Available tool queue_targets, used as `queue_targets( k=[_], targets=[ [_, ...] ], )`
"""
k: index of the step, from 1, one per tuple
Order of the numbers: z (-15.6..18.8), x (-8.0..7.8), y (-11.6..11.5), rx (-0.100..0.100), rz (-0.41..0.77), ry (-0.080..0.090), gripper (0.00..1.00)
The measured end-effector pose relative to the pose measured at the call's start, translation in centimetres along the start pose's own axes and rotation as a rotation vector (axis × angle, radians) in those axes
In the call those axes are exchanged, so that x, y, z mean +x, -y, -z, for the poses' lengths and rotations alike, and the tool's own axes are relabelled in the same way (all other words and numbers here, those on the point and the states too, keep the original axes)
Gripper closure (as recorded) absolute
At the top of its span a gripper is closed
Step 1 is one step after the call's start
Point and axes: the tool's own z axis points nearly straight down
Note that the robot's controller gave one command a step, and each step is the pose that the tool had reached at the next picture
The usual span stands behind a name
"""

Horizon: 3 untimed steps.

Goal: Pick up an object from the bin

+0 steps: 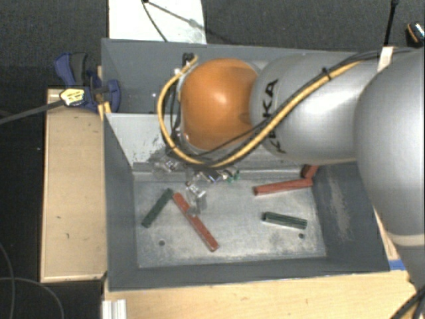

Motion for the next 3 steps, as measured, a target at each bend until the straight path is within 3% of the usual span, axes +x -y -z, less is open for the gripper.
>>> queue_targets(
  k=[1,2,3],
  targets=[
    [-8.9,-1.6,-0.8,-0.005,0.216,-0.016,0.00],
    [-8.6,-1.7,-0.7,-0.004,0.210,-0.013,1.00],
    [10.1,1.5,1.2,0.002,0.474,-0.005,1.00]
  ],
)
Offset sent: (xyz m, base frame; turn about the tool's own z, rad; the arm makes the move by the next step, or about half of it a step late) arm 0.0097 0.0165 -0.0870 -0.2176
